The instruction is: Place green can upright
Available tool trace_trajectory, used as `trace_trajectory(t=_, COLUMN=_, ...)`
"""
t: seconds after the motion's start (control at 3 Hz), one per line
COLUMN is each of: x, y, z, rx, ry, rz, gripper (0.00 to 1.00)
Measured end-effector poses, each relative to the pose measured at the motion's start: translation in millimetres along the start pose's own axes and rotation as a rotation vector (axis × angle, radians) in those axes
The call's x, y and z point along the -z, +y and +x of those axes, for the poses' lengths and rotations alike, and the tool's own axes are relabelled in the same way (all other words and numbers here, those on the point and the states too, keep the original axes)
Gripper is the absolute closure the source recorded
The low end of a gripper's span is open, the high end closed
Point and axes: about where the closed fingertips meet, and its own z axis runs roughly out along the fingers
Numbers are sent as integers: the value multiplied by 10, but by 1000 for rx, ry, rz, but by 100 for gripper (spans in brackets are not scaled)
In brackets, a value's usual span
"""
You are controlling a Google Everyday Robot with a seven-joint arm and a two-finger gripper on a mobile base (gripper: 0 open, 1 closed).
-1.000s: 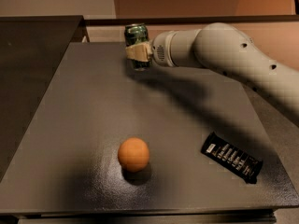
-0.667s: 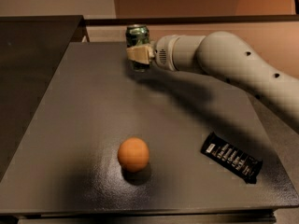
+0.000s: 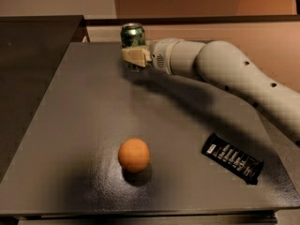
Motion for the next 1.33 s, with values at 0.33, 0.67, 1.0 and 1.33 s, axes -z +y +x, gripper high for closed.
trace_trajectory(t=0.33, x=-41, y=3, z=-63, rx=26, ry=23, rz=11, gripper=100)
trace_trajectory(t=0.67, x=-80, y=29, z=-144, rx=40, ry=42, rz=13, gripper=100)
trace_trajectory(t=1.0, x=-101, y=59, z=-193, rx=47, ry=67, rz=14, gripper=100)
trace_trajectory(t=1.33, x=-137, y=68, z=-237, rx=50, ry=94, rz=11, gripper=85)
